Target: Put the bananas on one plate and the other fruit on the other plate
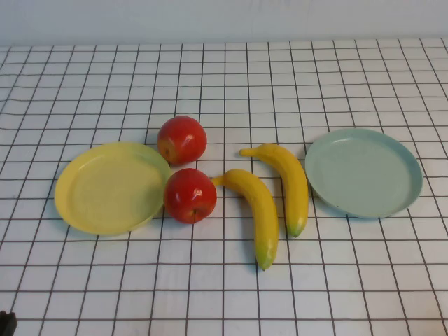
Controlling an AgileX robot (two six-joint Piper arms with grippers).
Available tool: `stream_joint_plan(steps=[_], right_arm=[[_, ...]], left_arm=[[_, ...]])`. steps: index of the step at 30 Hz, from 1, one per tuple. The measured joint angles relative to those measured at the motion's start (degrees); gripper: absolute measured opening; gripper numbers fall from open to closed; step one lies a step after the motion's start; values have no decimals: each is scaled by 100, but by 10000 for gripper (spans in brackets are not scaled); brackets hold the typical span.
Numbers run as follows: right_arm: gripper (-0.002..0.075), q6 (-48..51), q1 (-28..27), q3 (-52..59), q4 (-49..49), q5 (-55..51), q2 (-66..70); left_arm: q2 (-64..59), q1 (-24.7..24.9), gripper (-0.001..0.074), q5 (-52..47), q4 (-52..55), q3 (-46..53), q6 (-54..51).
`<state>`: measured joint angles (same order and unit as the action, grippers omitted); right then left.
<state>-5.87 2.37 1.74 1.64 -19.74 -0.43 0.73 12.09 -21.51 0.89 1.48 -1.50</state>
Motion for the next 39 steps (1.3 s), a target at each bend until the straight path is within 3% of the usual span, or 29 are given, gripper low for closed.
stream_joint_plan(steps=[19, 33, 36, 39], right_arm=[[-15, 0, 0, 0, 0, 0, 0], [-15, 0, 0, 0, 0, 0, 0], [-15, 0, 0, 0, 0, 0, 0], [-15, 0, 0, 0, 0, 0, 0]], left_arm=[[0, 0, 1, 0, 26, 0, 0], [0, 0, 1, 30, 960, 0, 0], [0, 0, 1, 678, 700, 0, 188], [0, 0, 1, 1987, 165, 0, 787]])
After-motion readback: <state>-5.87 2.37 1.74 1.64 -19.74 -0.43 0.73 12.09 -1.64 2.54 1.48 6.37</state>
